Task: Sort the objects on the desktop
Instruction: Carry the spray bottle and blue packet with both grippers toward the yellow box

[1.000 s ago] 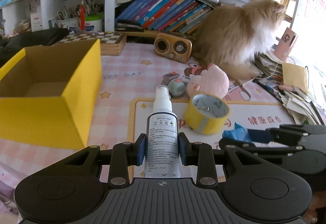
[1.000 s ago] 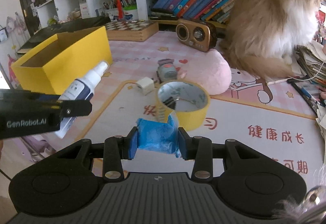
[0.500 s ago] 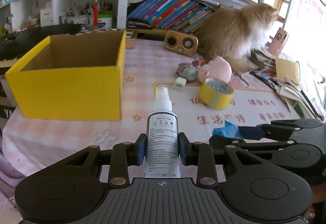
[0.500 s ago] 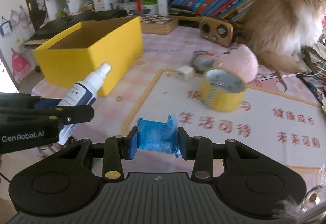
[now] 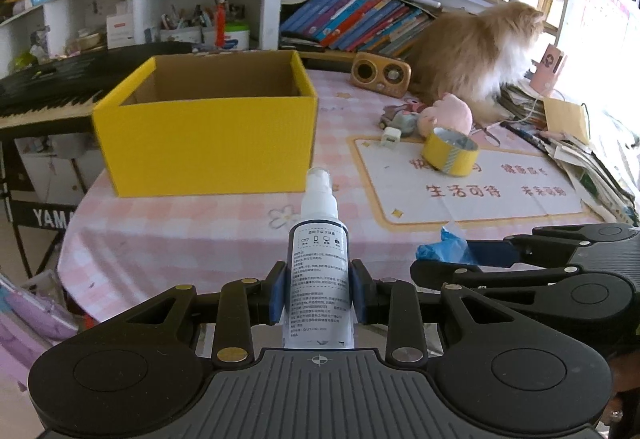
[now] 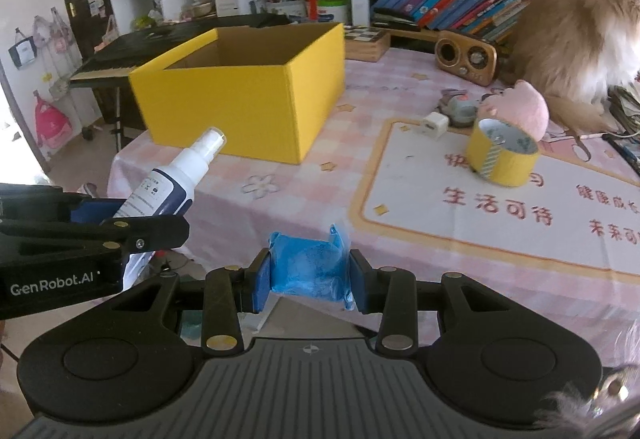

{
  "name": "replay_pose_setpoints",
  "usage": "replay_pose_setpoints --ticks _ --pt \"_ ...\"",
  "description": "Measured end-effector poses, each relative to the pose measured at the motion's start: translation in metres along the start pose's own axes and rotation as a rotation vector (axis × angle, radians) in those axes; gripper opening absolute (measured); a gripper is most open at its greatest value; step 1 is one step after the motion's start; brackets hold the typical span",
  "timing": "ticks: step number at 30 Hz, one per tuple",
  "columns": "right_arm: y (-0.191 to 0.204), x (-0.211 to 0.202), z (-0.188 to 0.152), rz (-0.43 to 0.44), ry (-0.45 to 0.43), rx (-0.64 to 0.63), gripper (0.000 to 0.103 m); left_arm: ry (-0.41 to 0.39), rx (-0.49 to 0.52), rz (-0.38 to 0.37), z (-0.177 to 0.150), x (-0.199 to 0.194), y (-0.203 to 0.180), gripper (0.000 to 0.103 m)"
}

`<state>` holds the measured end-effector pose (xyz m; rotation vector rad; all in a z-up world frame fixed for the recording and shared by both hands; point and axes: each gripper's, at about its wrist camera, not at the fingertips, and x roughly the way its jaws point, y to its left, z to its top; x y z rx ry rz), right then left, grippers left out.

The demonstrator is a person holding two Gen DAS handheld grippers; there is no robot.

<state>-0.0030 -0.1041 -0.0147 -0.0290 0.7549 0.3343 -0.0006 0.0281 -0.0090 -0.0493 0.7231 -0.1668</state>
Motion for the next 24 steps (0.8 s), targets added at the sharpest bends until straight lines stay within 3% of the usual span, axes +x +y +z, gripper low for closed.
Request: replay_pose_setpoints --ticks 24 --pt "0.069 0.002 -0.001 0.073 -0.005 -0.080 0.037 -0.038 -0.074 0.063 -0.022 -0.039 0.054 0.031"
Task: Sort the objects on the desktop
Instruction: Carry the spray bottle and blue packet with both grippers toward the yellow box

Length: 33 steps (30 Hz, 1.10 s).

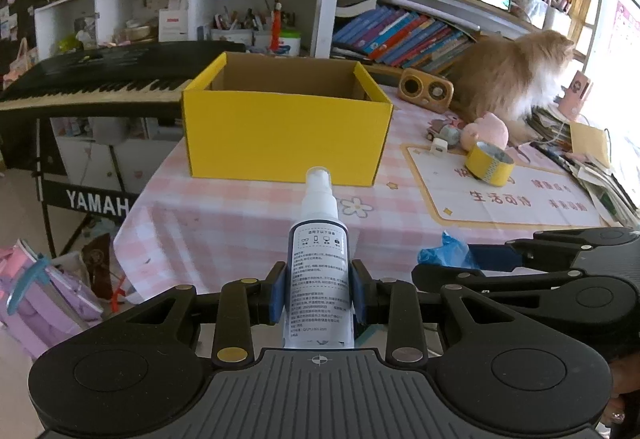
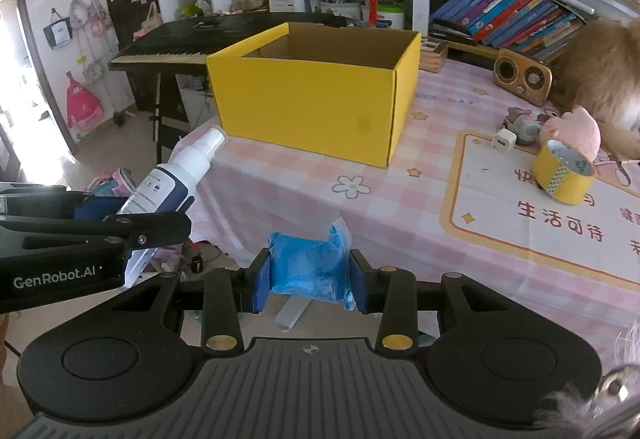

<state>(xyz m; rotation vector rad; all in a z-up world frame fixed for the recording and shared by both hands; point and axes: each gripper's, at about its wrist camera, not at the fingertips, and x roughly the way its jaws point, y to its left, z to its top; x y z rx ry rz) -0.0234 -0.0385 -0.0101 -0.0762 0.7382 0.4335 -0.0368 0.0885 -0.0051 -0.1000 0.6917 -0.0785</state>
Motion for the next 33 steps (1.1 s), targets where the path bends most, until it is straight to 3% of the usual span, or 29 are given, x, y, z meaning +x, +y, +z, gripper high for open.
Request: replay_pose_setpoints --ticks 19,33 --pt "0.024 0.010 0.010 0.048 0.006 -0.059 0.037 -0.001 -0.052 0.038 -0.001 -0.005 0.024 0.031" --pt "0.019 0.018 0.011 0.059 0.024 -0.042 0.037 0.025 -0.051 0.040 0.001 0.005 0.022 0.031"
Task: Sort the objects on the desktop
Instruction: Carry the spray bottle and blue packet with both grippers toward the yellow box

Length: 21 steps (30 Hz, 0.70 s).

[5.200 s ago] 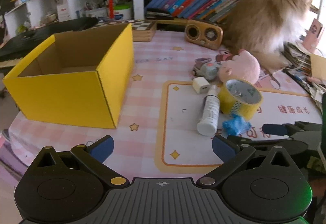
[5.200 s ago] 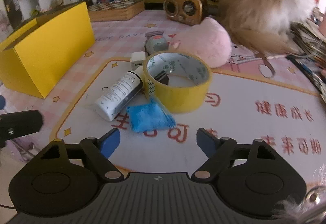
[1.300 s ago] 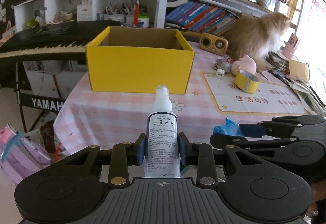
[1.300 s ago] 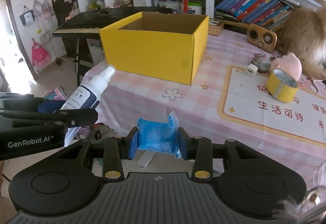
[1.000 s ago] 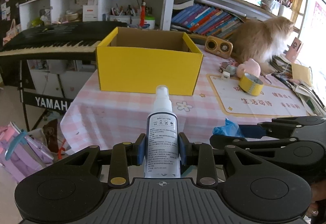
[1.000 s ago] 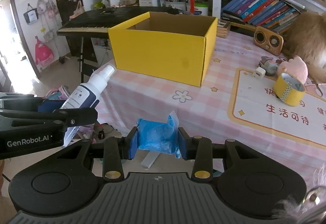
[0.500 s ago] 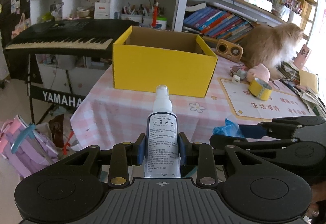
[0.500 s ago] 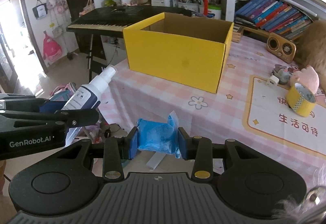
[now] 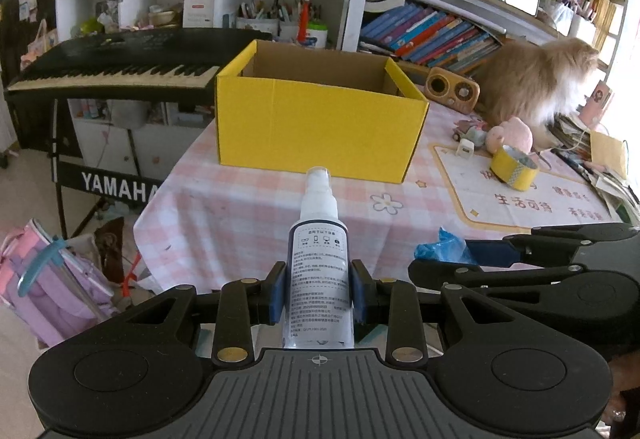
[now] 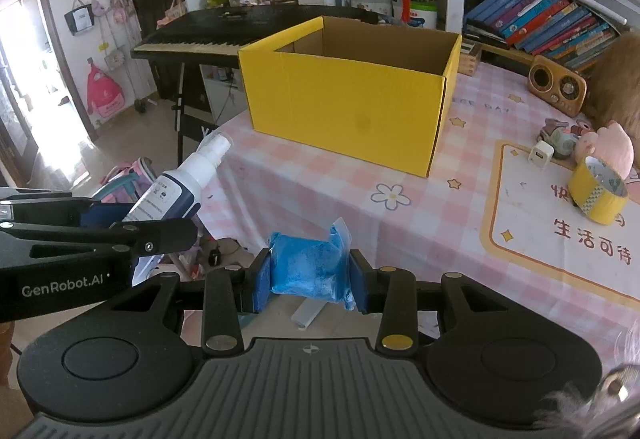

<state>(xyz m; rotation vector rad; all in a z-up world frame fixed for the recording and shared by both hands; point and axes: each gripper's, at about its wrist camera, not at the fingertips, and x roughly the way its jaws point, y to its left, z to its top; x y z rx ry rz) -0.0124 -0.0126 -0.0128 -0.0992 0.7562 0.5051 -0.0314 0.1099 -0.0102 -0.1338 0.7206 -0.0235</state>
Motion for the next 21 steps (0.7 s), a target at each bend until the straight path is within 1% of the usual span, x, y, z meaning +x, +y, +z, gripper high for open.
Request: replay_pose_setpoints --ticks 17,21 --pt "-0.007 0.016 0.013 0.038 0.020 -0.002 0.037 0.006 -0.032 0.020 0.010 0.013 0.006 0.031" --pt "-0.011 0.020 0.019 0.042 0.022 -0.002 0.036 -0.009 -0.037 0.023 0.016 0.015 0.008 0.031"
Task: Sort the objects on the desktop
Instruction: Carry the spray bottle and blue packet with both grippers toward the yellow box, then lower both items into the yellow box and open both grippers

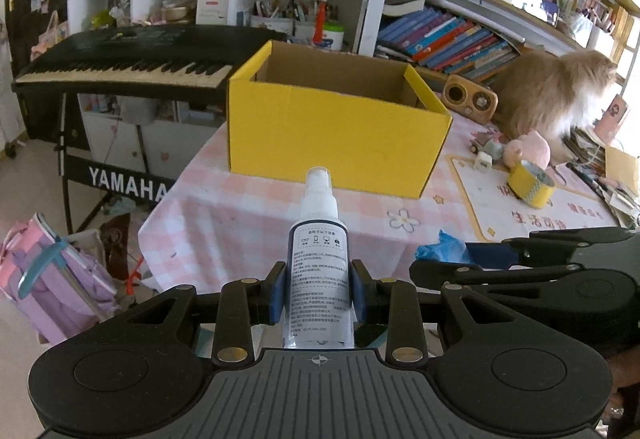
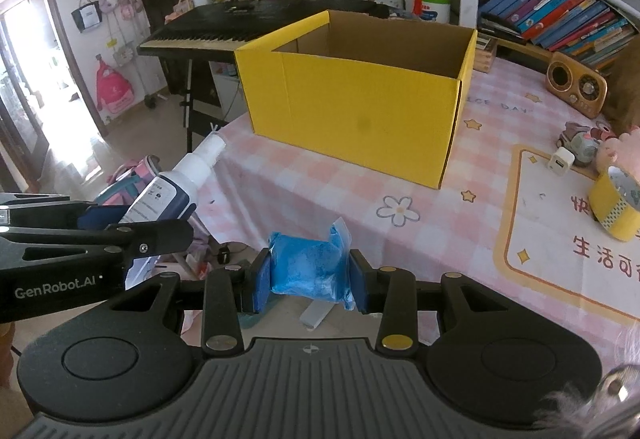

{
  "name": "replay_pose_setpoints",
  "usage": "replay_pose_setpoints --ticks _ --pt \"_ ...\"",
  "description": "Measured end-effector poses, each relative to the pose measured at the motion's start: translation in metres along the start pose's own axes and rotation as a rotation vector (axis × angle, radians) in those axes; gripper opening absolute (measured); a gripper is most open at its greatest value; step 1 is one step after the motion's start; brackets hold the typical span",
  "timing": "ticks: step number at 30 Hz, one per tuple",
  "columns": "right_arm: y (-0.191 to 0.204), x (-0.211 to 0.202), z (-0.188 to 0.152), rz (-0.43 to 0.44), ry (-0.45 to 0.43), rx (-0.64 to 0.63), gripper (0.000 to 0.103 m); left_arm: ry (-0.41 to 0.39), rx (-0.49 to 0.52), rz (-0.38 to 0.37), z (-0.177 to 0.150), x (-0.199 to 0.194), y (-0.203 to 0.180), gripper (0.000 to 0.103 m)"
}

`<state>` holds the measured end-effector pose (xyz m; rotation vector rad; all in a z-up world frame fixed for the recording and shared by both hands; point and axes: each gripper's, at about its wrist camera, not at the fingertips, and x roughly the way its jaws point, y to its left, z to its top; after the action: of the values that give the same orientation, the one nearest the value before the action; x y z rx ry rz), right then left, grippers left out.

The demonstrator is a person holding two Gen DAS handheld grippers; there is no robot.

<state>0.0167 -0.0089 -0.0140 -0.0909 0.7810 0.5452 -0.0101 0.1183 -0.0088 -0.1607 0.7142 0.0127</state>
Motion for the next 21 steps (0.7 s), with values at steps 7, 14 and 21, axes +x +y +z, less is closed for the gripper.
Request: replay_pose_setpoints --ticks 7,14,21 --pt "-0.009 0.002 0.013 -0.017 -0.041 -0.009 0.036 -0.046 0.013 0.000 0.019 0.003 -0.001 0.031" --pt "-0.026 0.002 0.043 -0.023 -0.107 -0.023 0.036 -0.101 0.034 -0.028 0.049 0.009 -0.009 0.031" --pt "-0.044 0.001 0.095 -0.016 -0.225 -0.079 0.036 -0.187 0.059 -0.048 0.098 0.024 -0.017 0.031"
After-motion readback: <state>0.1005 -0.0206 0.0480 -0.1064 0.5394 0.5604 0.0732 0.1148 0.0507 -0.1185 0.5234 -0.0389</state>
